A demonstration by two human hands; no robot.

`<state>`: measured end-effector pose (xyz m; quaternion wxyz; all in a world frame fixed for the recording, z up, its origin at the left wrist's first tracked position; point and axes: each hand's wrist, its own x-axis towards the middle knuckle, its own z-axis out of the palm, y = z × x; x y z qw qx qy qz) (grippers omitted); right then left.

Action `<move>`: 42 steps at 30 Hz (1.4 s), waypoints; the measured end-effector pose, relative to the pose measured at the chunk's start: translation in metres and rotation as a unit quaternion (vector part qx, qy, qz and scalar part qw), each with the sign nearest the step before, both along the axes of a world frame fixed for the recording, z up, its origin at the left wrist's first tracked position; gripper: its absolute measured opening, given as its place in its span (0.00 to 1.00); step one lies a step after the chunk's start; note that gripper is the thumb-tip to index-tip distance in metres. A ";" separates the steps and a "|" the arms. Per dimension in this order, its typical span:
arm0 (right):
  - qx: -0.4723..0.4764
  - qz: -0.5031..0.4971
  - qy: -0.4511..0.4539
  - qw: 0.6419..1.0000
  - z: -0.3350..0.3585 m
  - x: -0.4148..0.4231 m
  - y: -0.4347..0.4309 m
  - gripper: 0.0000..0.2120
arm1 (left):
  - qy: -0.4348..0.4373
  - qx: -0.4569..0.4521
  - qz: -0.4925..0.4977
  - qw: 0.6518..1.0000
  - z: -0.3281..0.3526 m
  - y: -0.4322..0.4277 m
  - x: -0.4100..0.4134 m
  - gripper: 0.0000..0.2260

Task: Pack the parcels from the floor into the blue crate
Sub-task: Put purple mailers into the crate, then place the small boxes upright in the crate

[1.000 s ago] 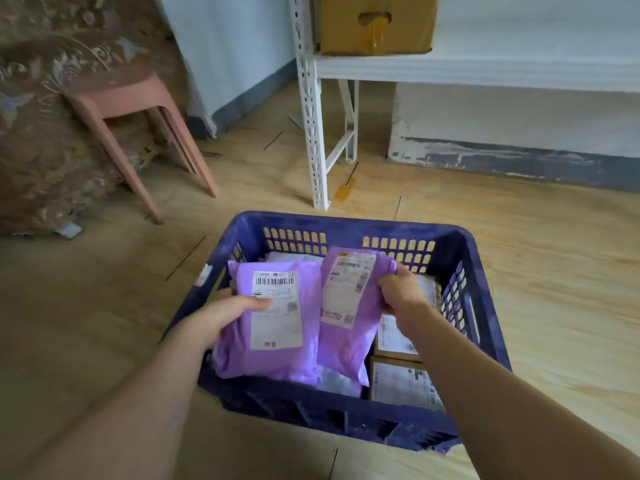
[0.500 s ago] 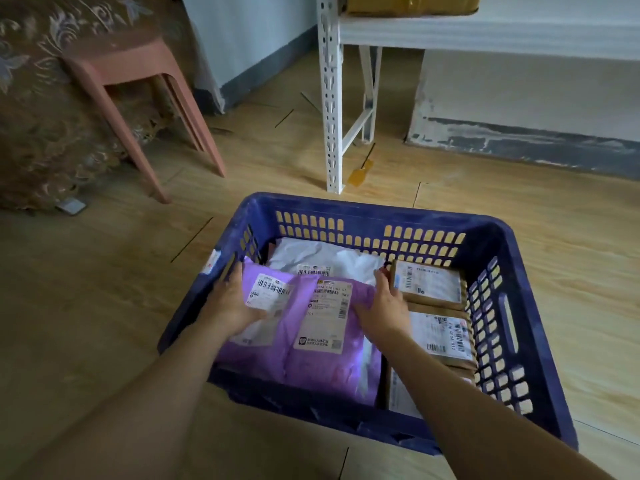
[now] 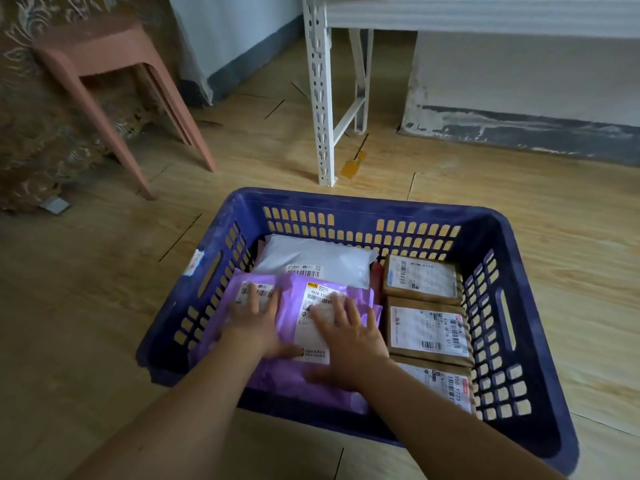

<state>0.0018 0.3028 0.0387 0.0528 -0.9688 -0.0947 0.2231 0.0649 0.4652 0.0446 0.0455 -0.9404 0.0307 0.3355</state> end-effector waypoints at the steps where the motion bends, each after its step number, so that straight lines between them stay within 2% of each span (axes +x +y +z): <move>1: -0.009 0.005 0.011 1.000 -0.003 0.001 0.002 0.49 | 0.007 -0.002 0.007 1.000 -0.005 0.000 -0.002 0.56; 7: -0.039 0.027 0.064 0.997 -0.017 0.011 0.000 0.48 | 0.013 0.034 0.026 0.999 -0.010 -0.015 -0.011 0.54; 11: 0.019 0.008 0.073 0.997 -0.007 0.013 -0.004 0.44 | 0.030 0.025 0.025 0.999 -0.009 -0.012 -0.004 0.59; 13: 0.087 -0.020 0.051 0.995 0.007 0.016 -0.010 0.37 | 0.017 -0.036 0.062 0.997 0.001 -0.011 -0.002 0.59; 16: 0.183 -0.099 -0.058 0.976 0.033 0.021 -0.026 0.24 | -0.054 -0.153 0.096 0.982 0.032 -0.020 0.000 0.58; 18: 0.235 -0.164 -0.128 0.949 0.049 0.026 -0.041 0.18 | -0.128 -0.220 0.087 0.963 0.054 -0.034 0.006 0.54; 20: 0.256 -0.208 -0.157 0.931 0.059 0.032 -0.060 0.15 | -0.194 -0.274 0.074 0.939 0.072 -0.055 0.015 0.48; 22: 0.261 -0.230 -0.174 0.921 0.064 0.036 -0.083 0.14 | -0.242 -0.278 0.040 0.929 0.081 -0.079 0.023 0.41; 25: 0.276 -0.255 -0.219 0.901 0.070 0.047 -0.125 0.12 | -0.266 -0.287 -0.010 0.920 0.083 -0.120 0.037 0.30; 28: 0.296 -0.277 -0.257 0.877 0.080 0.069 -0.165 0.12 | -0.274 -0.304 -0.057 0.911 0.088 -0.165 0.058 0.24; 33: 0.272 -0.270 -0.296 0.875 0.100 0.096 -0.225 0.13 | -0.298 -0.310 -0.122 0.894 0.112 -0.241 0.094 0.21; 38: 0.260 -0.340 -0.293 0.855 0.146 0.075 -0.282 0.13 | -0.244 -0.310 -0.160 0.905 0.158 -0.308 0.091 0.22; 42: 0.244 -0.388 -0.280 0.844 0.218 0.028 -0.328 0.12 | -0.203 -0.323 -0.195 0.904 0.232 -0.360 0.066 0.21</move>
